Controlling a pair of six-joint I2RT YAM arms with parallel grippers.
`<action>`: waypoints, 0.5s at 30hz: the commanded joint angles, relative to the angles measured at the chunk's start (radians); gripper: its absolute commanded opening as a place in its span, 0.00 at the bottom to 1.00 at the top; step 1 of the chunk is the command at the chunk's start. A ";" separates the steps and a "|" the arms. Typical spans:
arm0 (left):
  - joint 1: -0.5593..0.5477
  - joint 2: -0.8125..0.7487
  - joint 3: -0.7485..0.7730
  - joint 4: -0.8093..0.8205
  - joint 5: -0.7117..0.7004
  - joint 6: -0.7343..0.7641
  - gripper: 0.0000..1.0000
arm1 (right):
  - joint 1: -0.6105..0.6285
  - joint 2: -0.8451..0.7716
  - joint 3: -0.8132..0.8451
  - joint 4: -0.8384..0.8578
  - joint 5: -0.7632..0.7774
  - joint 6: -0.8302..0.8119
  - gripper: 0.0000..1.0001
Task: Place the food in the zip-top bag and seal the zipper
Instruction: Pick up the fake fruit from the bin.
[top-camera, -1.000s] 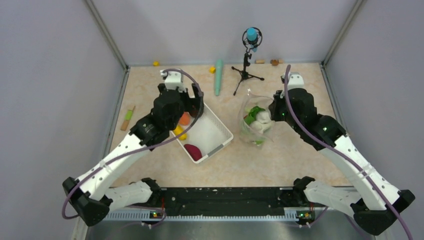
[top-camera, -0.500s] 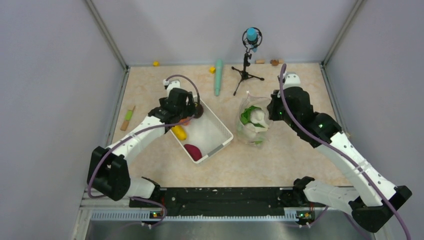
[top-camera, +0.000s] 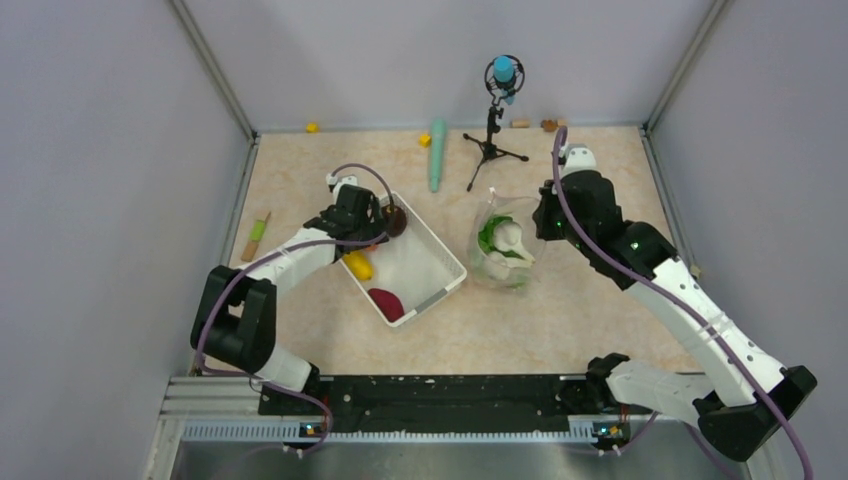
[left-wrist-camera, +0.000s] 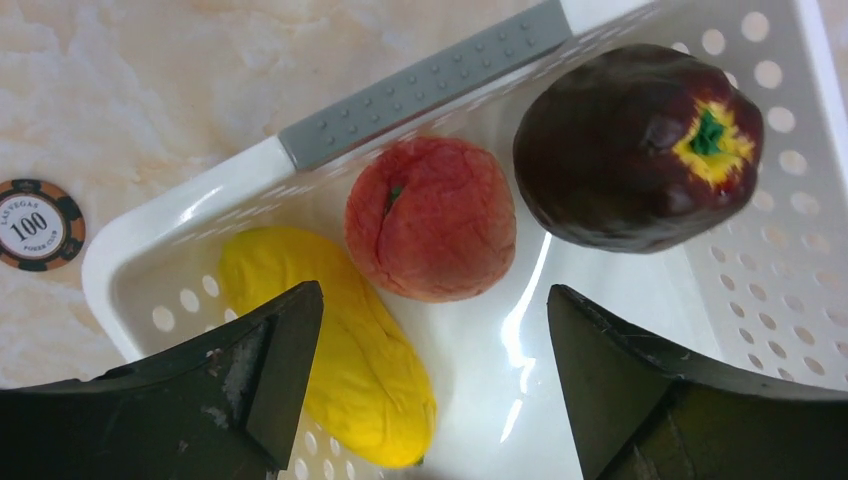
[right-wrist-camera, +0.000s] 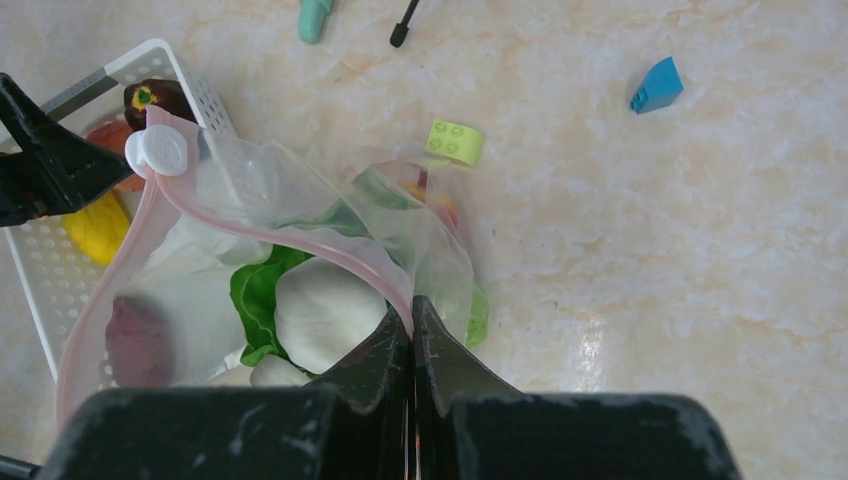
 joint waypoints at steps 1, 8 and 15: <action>0.031 0.048 0.018 0.078 0.048 -0.012 0.88 | -0.012 -0.012 -0.001 0.041 -0.014 -0.017 0.00; 0.033 0.119 0.061 0.045 0.047 -0.023 0.87 | -0.014 -0.014 -0.006 0.053 -0.029 -0.023 0.00; 0.033 0.167 0.101 0.013 0.085 -0.036 0.64 | -0.014 -0.016 -0.008 0.055 -0.038 -0.026 0.00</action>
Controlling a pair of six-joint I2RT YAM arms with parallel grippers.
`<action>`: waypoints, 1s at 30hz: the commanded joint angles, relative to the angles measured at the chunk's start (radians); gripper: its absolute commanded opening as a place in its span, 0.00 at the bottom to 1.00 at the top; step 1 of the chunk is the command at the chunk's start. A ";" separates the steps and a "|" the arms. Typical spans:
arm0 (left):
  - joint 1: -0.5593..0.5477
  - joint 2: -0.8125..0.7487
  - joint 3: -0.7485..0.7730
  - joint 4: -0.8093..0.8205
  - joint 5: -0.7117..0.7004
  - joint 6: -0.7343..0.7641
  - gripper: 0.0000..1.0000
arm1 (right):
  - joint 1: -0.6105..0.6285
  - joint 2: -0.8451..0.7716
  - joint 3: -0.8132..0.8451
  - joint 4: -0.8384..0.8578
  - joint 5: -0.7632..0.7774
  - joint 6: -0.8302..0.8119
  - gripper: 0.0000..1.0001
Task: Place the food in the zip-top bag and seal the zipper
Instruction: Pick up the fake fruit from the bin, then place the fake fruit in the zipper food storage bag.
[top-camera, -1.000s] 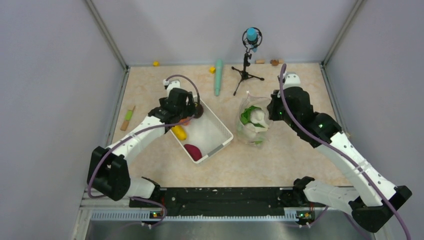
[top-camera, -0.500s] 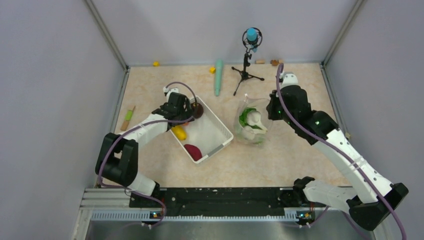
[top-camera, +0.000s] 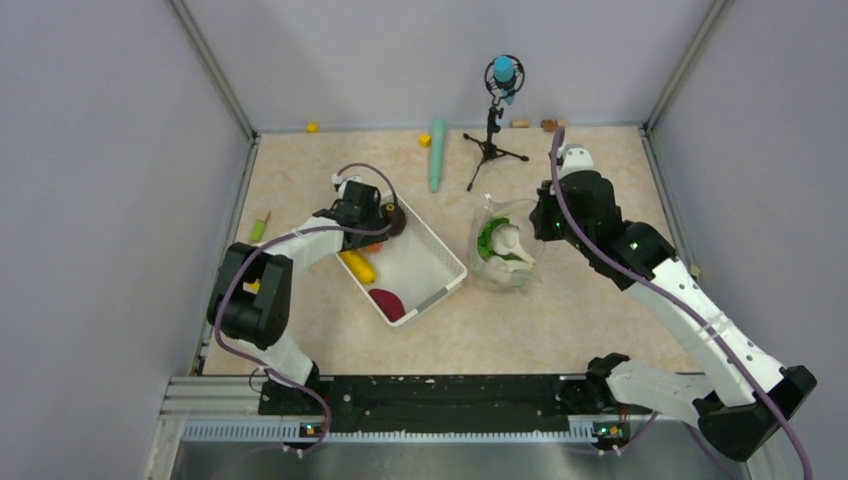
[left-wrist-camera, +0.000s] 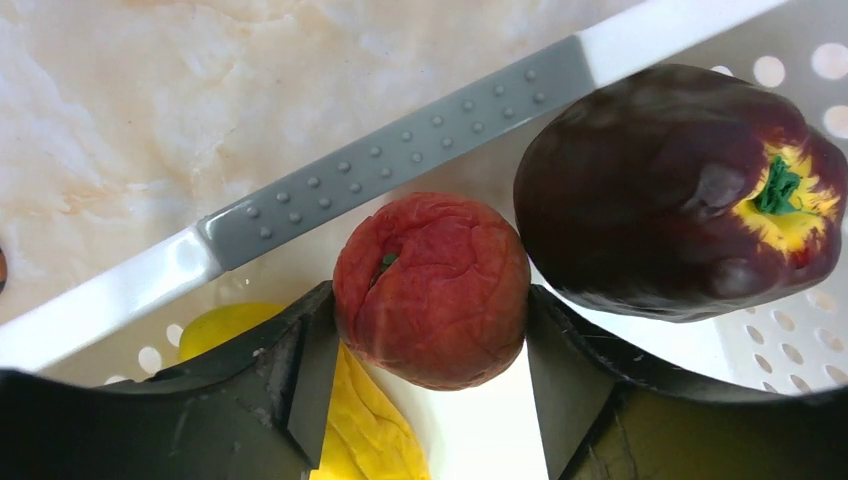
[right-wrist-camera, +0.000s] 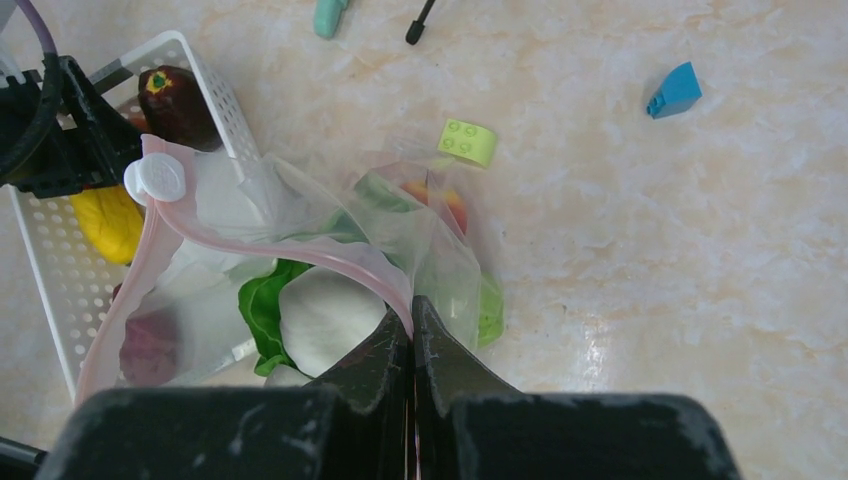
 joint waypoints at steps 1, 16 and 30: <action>0.004 0.002 0.034 -0.011 0.037 -0.018 0.60 | -0.012 -0.017 -0.001 0.042 -0.007 -0.011 0.00; -0.043 -0.332 -0.033 0.007 0.167 -0.023 0.00 | -0.013 -0.024 -0.003 0.042 -0.020 -0.010 0.00; -0.424 -0.585 0.005 0.404 0.651 0.356 0.00 | -0.012 -0.033 -0.007 0.051 -0.039 -0.010 0.00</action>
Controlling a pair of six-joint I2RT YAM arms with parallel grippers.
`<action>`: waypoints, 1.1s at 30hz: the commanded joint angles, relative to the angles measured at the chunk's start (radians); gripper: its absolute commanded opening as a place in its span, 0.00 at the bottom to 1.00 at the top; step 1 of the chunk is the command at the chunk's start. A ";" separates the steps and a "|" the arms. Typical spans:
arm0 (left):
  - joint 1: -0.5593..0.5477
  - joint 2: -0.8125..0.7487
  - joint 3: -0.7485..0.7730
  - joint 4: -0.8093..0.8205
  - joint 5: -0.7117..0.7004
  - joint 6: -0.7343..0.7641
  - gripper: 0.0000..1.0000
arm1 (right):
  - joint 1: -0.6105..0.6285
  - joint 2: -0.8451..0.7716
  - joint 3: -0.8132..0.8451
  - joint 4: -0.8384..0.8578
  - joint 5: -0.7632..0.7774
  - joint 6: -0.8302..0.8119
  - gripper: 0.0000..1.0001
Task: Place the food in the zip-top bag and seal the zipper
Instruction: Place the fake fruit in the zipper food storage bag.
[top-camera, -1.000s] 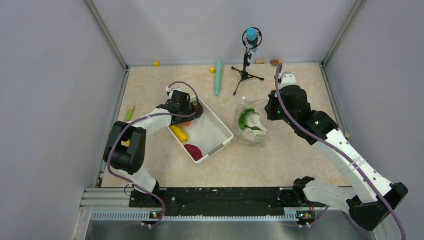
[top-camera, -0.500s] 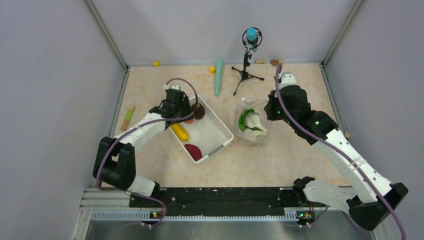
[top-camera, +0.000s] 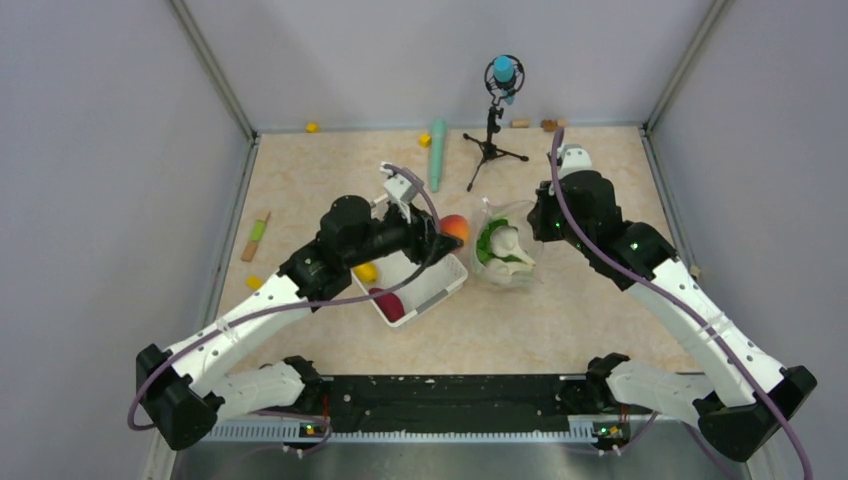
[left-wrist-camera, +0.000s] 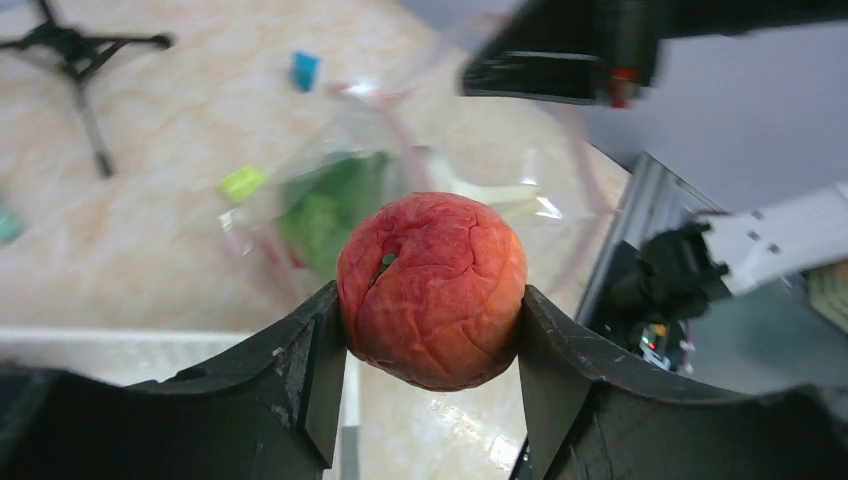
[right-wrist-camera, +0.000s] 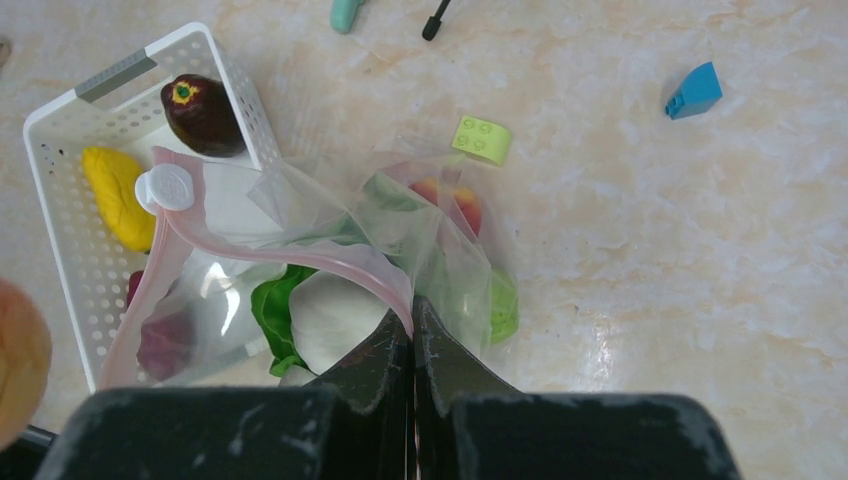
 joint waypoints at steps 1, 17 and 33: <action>-0.089 0.007 0.056 0.204 0.152 0.157 0.00 | -0.013 -0.034 -0.009 0.051 -0.007 -0.009 0.00; -0.164 0.254 0.312 0.124 0.210 0.176 0.15 | -0.013 -0.034 -0.013 0.055 -0.020 -0.017 0.00; -0.179 0.293 0.363 0.006 0.139 0.190 0.97 | -0.013 -0.046 -0.014 0.056 -0.019 -0.013 0.00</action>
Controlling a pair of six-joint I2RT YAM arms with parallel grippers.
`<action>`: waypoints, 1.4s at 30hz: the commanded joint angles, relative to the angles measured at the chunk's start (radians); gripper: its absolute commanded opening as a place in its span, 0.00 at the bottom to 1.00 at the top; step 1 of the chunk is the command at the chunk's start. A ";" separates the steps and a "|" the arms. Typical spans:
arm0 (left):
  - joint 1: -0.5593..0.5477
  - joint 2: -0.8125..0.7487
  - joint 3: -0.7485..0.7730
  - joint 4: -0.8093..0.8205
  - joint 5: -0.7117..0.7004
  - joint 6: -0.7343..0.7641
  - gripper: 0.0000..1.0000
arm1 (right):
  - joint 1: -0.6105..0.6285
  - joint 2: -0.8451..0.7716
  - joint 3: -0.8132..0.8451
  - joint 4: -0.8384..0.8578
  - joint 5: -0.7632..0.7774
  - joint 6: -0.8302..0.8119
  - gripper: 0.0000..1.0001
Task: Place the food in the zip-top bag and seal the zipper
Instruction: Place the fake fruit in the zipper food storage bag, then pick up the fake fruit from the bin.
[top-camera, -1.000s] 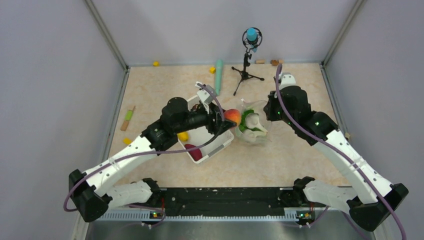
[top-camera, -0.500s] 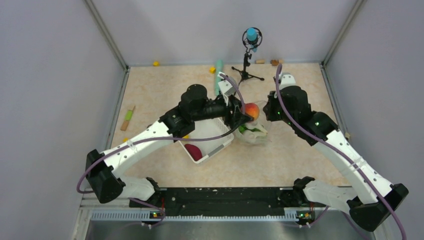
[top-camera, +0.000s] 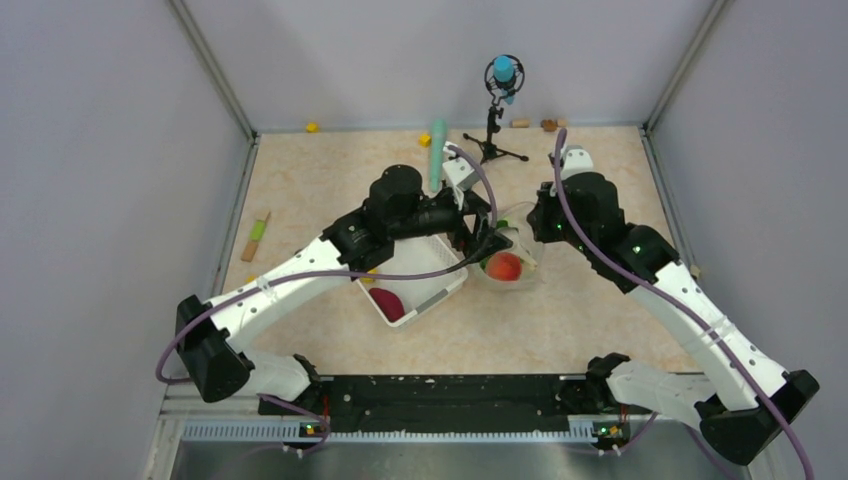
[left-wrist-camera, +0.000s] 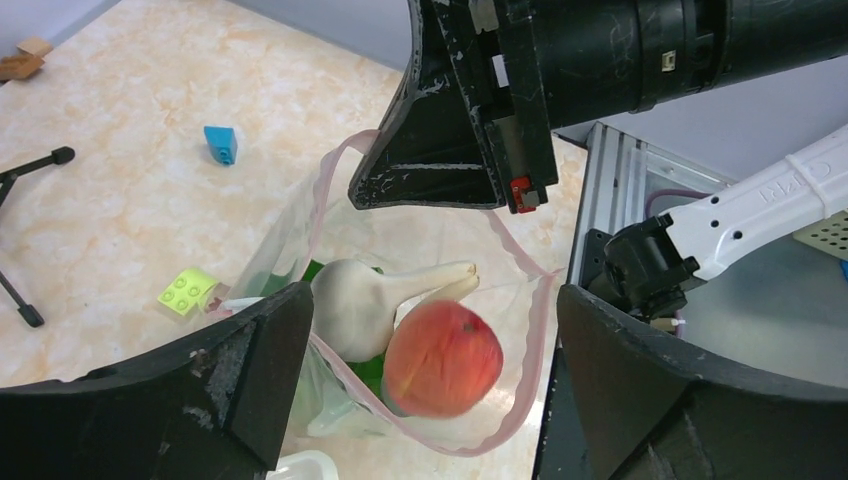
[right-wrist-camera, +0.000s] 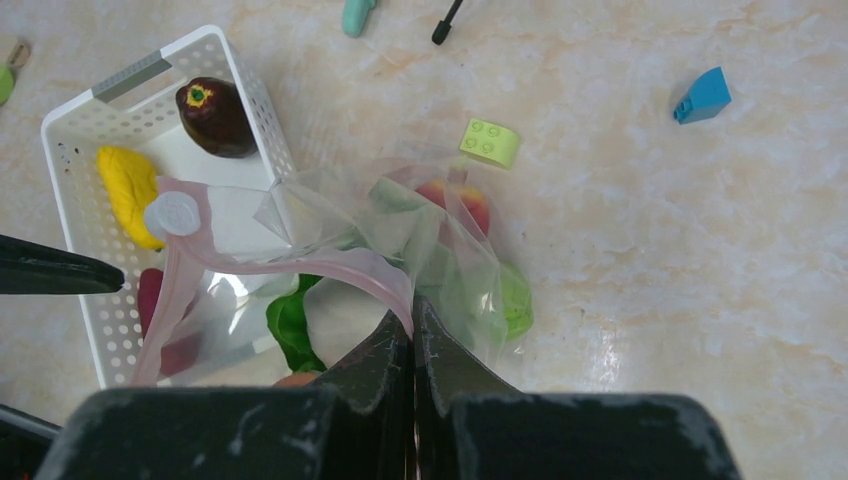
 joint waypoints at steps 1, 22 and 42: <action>-0.005 0.010 0.049 -0.003 -0.013 0.006 0.97 | -0.013 -0.029 -0.003 0.042 0.000 -0.013 0.00; 0.114 -0.081 -0.122 -0.130 -0.730 -0.138 0.97 | -0.014 -0.010 -0.004 0.042 0.005 -0.011 0.00; 0.419 0.236 -0.089 -0.187 -0.594 -0.207 0.96 | -0.015 -0.005 -0.007 0.042 0.007 -0.016 0.00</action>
